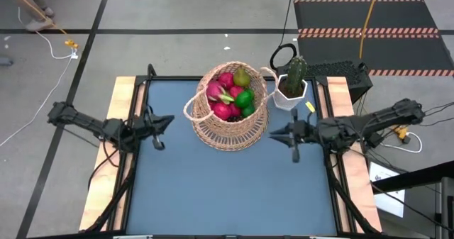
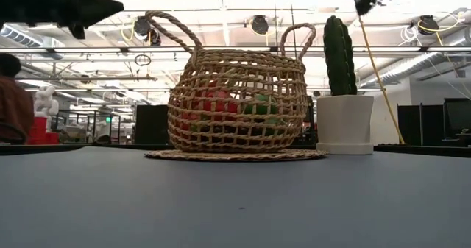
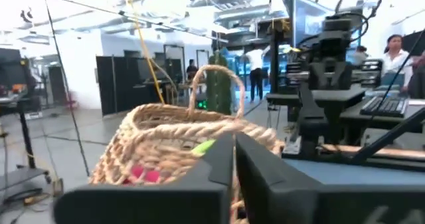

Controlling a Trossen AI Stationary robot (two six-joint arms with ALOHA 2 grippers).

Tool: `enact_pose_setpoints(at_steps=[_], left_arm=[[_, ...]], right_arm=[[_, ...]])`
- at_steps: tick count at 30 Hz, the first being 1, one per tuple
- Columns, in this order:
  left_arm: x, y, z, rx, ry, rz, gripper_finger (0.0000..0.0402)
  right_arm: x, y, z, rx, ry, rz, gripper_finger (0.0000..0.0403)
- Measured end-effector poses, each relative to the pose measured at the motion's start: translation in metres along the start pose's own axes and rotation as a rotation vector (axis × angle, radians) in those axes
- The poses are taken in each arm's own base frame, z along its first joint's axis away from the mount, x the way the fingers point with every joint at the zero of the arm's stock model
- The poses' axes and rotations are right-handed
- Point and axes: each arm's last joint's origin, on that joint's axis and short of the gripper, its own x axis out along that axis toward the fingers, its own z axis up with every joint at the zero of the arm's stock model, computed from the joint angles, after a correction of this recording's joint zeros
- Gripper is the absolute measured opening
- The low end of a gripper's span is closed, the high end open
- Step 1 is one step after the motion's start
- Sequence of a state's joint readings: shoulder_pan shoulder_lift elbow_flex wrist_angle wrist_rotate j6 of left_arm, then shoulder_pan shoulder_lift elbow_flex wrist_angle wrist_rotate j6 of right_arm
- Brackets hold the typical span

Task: Build produce basket
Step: Return to Home Position

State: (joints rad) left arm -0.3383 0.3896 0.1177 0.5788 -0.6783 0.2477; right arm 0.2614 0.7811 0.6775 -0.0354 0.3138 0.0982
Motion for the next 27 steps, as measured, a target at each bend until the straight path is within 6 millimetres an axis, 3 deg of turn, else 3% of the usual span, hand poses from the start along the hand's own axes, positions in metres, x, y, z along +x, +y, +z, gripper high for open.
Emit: enact_pose_setpoints(at_steps=[2,7,11,14,23,27], left_arm=[[-0.003,0.005,-0.006,0.015,0.006,0.009,0.0009],[-0.006,0.014,-0.016,0.002,0.09,0.055,0.0005],[-0.011,0.017,-0.022,0.001,0.138,0.035,0.0007],[-0.014,0.021,-0.024,0.034,0.151,0.047,0.0007],[-0.023,0.03,-0.031,0.003,0.206,0.054,0.0006],[-0.023,0.03,-0.033,-0.005,0.225,0.06,0.0004]], right_arm=[[-0.008,0.0,-0.011,-0.004,-0.012,0.022,0.0014],[-0.026,-0.011,-0.045,0.015,-0.101,0.026,0.0017],[-0.028,-0.025,-0.076,0.047,-0.207,0.066,0.0002],[-0.026,-0.038,-0.093,0.104,-0.188,0.016,0.0001],[-0.025,-0.054,-0.112,0.173,-0.172,0.071,0.0001],[-0.03,-0.055,-0.118,0.197,-0.254,0.083,0.0]])
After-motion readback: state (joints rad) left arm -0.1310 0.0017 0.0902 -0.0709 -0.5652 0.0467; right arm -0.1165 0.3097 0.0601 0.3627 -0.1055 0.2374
